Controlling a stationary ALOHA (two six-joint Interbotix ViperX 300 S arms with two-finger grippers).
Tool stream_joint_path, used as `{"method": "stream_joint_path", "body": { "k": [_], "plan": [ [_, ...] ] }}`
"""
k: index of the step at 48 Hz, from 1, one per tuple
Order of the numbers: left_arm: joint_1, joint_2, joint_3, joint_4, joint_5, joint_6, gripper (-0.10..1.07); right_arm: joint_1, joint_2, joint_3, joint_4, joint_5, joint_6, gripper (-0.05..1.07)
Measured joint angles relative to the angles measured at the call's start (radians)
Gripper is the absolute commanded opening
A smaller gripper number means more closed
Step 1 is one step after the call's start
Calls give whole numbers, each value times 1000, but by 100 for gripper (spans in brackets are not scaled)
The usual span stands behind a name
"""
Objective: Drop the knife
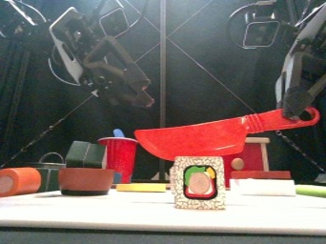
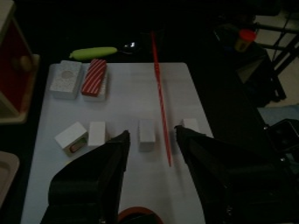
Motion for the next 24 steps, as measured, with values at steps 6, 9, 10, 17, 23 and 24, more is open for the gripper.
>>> {"method": "stream_joint_path", "body": {
  "k": [6,9,10,17,23,24],
  "plan": [
    [2,0,5,0,-9,0,83,0,-18,3,2,0,0,20],
    [3,-2,6,0,-11,-2,83,0,-37,8,2,8,0,20],
    [5,-3,6,0,-9,0,83,0,-43,9,2,11,2,20],
    [12,-11,20,-8,-23,-2,83,0,-103,32,35,51,2,20],
    [12,-12,34,-21,-72,-3,83,2,-186,69,106,97,2,20],
    [12,-11,35,-23,-80,-3,83,2,-201,75,118,103,2,20]
  ]
}}
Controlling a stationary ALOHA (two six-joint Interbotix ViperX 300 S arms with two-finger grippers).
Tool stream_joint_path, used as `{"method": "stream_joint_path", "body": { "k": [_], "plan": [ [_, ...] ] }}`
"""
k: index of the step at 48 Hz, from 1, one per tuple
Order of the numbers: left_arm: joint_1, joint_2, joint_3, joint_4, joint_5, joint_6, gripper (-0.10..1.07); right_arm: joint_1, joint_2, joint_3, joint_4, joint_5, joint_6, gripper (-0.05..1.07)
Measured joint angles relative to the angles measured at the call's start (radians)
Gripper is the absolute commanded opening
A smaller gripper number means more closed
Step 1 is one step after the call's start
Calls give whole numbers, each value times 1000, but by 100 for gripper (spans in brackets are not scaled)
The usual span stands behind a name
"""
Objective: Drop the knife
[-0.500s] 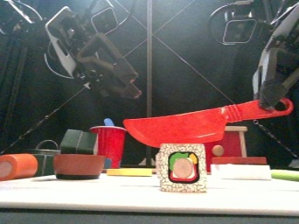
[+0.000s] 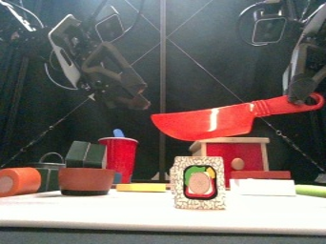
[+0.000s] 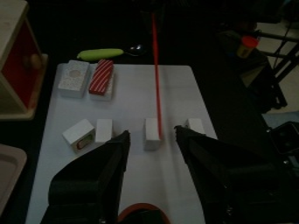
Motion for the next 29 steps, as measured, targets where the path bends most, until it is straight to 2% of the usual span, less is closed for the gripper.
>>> {"method": "stream_joint_path", "body": {
  "k": [6,15,24,29],
  "plan": [
    [2,-2,6,-17,-40,0,83,2,-80,38,80,25,0,20],
    [9,-2,8,-48,-57,0,83,9,-150,89,206,57,0,21],
    [48,-2,25,-89,-100,2,83,34,-164,133,374,126,-9,21],
    [58,-2,40,-94,-124,2,83,44,-160,147,426,141,-9,23]
  ]
}}
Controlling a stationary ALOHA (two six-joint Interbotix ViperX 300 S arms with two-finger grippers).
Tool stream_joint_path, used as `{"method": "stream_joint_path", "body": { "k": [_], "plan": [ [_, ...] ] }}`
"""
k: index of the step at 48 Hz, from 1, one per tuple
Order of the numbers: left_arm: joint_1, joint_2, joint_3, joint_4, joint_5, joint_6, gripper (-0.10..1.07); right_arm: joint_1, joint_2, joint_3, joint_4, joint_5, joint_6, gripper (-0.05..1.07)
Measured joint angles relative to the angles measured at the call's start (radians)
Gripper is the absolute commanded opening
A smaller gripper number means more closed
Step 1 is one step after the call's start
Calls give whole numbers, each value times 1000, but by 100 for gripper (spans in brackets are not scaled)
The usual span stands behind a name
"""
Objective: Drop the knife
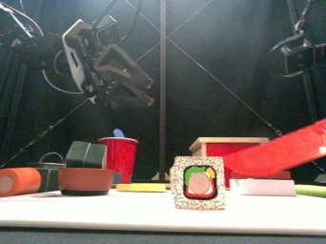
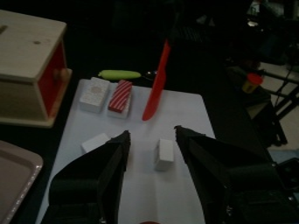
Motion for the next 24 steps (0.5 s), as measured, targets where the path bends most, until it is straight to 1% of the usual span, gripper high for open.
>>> {"method": "stream_joint_path", "body": {
  "k": [7,15,19,24],
  "plan": [
    [5,-2,12,-2,-21,0,83,2,-5,9,11,3,0,32],
    [6,-2,18,-2,-26,0,83,2,-5,12,17,8,3,49],
    [5,-2,20,-3,-26,0,83,3,-3,12,20,8,6,56],
    [6,-3,23,-8,-26,-2,83,12,-3,12,23,6,6,59]
  ]
}}
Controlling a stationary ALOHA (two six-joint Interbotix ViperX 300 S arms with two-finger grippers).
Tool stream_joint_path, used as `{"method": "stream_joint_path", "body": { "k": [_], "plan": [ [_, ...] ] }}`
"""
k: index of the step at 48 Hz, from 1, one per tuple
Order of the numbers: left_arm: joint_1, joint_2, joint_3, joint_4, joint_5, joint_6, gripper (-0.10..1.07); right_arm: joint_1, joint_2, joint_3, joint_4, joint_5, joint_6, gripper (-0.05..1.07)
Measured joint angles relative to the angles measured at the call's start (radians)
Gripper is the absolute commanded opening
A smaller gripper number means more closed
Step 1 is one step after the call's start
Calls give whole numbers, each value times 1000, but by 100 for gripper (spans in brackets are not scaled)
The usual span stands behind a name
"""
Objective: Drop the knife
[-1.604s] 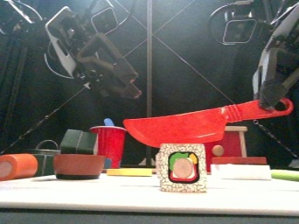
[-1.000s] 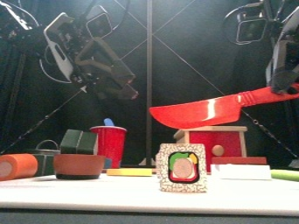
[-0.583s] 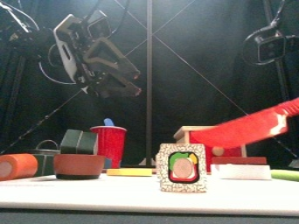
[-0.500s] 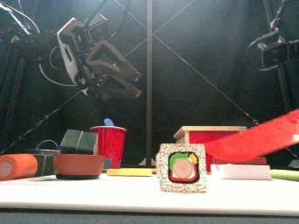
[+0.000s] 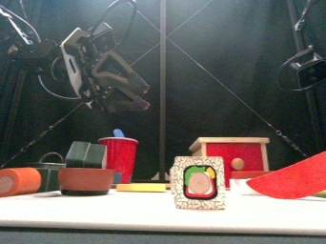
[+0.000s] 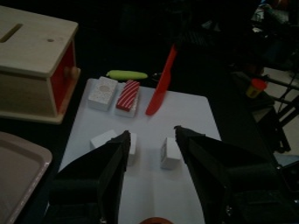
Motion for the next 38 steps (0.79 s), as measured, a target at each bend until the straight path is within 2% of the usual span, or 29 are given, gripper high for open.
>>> {"method": "stream_joint_path", "body": {
  "k": [12,26,38],
  "plan": [
    [0,0,11,-20,-2,-2,83,31,11,-6,0,-18,0,61],
    [-2,0,12,-23,0,0,83,58,20,-18,6,-52,3,67],
    [0,-18,31,-23,0,0,83,64,63,-37,-6,-52,-6,68]
  ]
}}
